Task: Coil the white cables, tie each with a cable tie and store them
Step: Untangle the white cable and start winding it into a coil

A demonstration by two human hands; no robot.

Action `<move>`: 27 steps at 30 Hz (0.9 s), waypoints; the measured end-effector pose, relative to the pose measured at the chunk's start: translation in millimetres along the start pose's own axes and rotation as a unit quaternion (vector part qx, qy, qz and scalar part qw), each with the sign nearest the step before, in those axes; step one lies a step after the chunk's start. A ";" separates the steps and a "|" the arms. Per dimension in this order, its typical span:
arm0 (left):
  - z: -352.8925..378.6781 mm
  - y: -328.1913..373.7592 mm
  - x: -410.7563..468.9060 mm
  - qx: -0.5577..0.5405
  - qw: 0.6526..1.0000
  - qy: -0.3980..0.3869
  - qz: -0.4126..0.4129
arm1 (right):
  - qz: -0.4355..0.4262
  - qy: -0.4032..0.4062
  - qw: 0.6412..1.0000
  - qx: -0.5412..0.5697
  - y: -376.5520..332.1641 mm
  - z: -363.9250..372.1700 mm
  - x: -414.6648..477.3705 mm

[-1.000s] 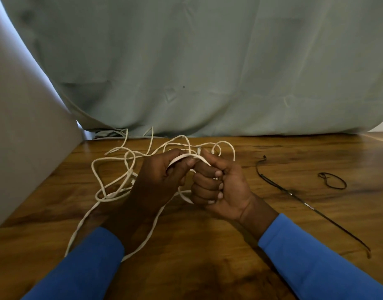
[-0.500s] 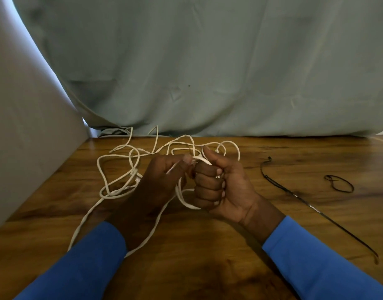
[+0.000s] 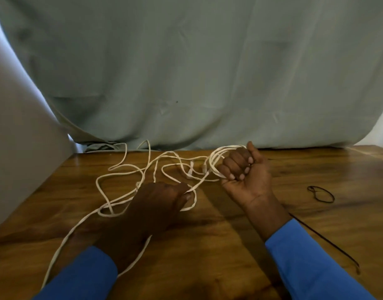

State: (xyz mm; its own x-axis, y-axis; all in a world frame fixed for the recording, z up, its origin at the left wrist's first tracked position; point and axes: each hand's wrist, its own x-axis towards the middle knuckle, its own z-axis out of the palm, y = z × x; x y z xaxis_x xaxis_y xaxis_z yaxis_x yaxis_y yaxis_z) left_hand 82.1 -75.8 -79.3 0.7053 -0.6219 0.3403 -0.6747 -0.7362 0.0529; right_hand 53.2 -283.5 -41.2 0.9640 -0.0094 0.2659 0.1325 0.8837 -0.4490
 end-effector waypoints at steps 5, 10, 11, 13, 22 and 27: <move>4.7 1.8 -3.5 0.017 0.991 0.045 0.126 | -0.080 0.117 0.990 -0.008 -6.2 -15.4 7.5; -6.1 15.1 -10.8 -0.009 0.966 0.124 0.225 | -0.163 0.210 0.950 -0.166 5.1 -14.0 7.8; -6.2 19.2 -12.4 -0.015 0.965 0.127 0.229 | -0.181 0.227 0.927 -0.238 9.7 -13.8 6.3; -6.9 26.3 -14.1 -0.010 0.964 0.143 0.224 | -0.211 0.219 0.861 -0.408 20.0 -15.2 0.7; -33.1 -3.1 -21.5 -0.010 0.946 0.286 0.154 | -0.264 -0.066 0.572 -0.774 55.1 -22.5 -10.0; -31.9 -13.6 -21.6 -0.053 0.945 0.291 0.139 | -0.248 -0.114 0.620 -0.736 58.6 -22.4 -14.3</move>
State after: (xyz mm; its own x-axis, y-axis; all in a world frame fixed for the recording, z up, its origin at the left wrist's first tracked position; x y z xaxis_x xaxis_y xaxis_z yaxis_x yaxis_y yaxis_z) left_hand 69.1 -43.9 -57.4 0.2783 -0.5122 0.8125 -0.8562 -0.5157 -0.0319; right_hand 52.4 -242.1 -90.4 0.6853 0.1049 0.7206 0.6274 -0.5876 -0.5111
